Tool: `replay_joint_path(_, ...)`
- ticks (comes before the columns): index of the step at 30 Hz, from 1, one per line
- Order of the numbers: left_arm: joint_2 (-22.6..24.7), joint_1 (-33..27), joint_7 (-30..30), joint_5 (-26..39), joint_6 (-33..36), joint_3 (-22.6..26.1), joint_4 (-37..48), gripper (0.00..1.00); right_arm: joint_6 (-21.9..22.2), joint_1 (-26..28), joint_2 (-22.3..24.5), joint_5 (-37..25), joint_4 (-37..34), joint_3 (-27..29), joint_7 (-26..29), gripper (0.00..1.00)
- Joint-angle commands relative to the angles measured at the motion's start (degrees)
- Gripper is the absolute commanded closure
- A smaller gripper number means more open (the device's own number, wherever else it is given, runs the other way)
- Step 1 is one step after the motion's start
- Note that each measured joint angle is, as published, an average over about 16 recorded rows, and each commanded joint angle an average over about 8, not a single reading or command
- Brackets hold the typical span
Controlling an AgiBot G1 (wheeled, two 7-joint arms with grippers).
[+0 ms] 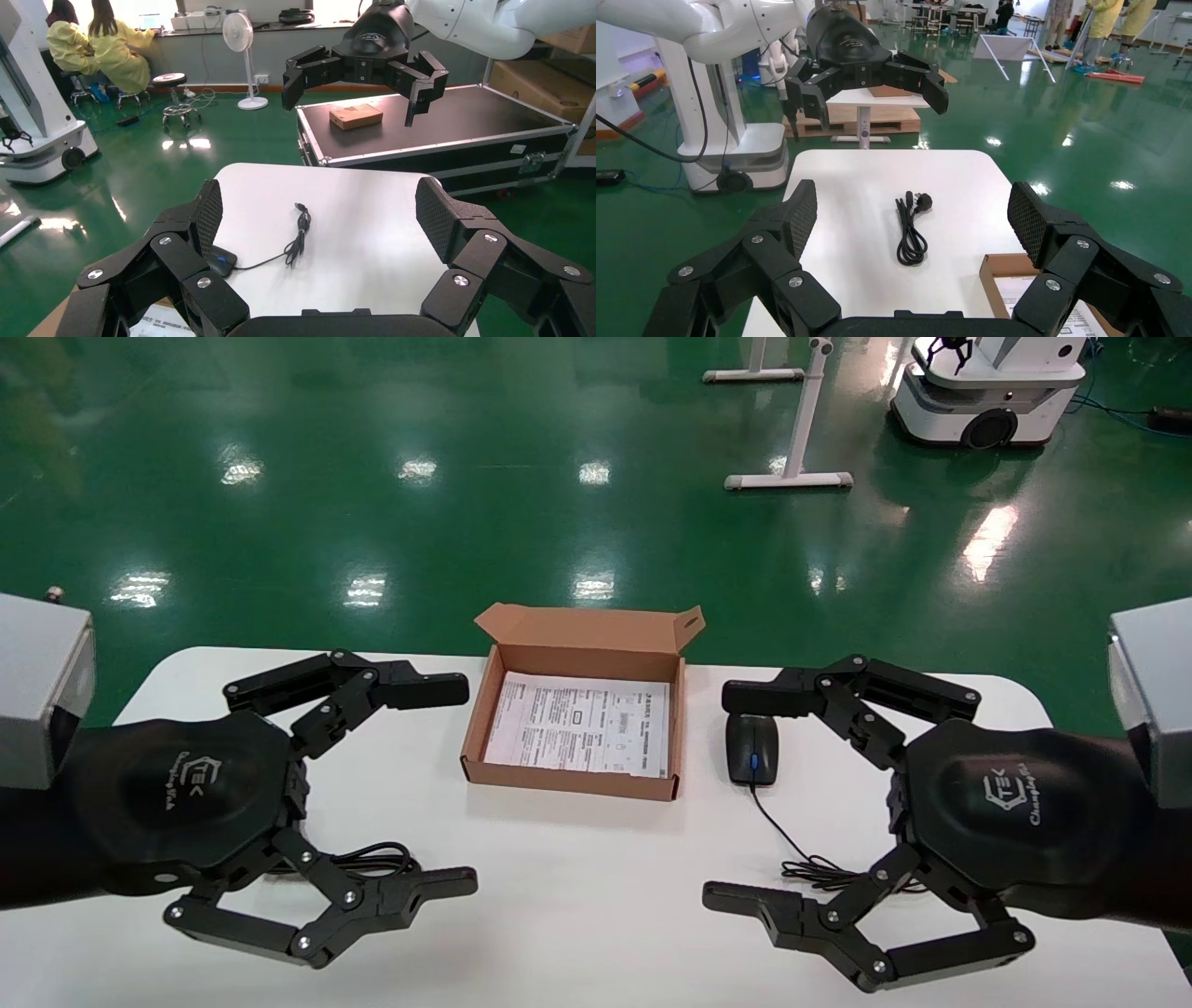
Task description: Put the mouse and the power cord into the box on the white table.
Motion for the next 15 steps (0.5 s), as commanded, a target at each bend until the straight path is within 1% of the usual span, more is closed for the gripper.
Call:
replay_joint_path(1,0.0,0.0,0.0,0.0,0.0,0.0,0.0,0.0,0.0,0.0,0.0,0.0,0.0,0.0,0.0,0.0)
replay_joint_path(15,0.0,0.0,0.0,0.0,0.0,0.0,0.0,0.0,0.0,0.0,0.0,0.0,0.1,0.0,0.0,0.0)
